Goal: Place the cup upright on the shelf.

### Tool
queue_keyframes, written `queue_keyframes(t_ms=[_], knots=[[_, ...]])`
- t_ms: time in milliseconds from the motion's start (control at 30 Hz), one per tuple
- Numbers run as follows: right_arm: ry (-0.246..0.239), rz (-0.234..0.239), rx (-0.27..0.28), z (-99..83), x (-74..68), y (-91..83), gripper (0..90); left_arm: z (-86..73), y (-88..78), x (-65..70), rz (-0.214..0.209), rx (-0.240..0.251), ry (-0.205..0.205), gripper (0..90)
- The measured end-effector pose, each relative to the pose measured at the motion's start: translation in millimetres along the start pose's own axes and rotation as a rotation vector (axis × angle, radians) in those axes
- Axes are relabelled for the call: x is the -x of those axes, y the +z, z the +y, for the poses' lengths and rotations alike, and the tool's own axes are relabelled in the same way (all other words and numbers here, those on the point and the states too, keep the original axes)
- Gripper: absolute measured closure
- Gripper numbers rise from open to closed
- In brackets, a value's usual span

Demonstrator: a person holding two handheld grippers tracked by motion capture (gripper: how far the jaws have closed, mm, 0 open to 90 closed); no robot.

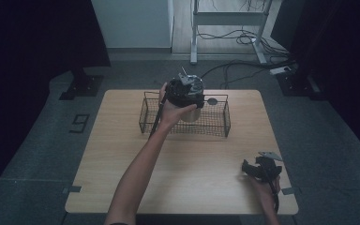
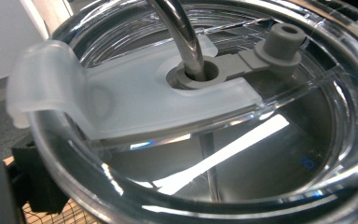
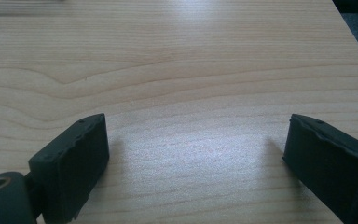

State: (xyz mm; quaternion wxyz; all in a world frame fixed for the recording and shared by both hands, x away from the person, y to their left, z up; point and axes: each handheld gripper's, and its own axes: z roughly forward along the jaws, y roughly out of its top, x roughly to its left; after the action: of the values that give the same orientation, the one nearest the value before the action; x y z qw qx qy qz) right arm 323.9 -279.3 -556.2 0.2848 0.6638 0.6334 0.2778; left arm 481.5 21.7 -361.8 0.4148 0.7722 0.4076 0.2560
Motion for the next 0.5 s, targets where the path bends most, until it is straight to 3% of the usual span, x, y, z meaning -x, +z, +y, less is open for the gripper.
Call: queue_keyframes(t_ms=[333, 500], knots=[[0.002, 0.001, 0.0, -0.1, -0.2, -0.1, 6.4, -12.6, 19.5, -1.9, 0.011, -0.034, -0.012, 4.3], [0.002, 0.001, -0.001, -0.1, -0.2, -0.1, 6.4, -15.4, 20.7, -6.3, 0.005, -0.018, -0.041, 4.3]])
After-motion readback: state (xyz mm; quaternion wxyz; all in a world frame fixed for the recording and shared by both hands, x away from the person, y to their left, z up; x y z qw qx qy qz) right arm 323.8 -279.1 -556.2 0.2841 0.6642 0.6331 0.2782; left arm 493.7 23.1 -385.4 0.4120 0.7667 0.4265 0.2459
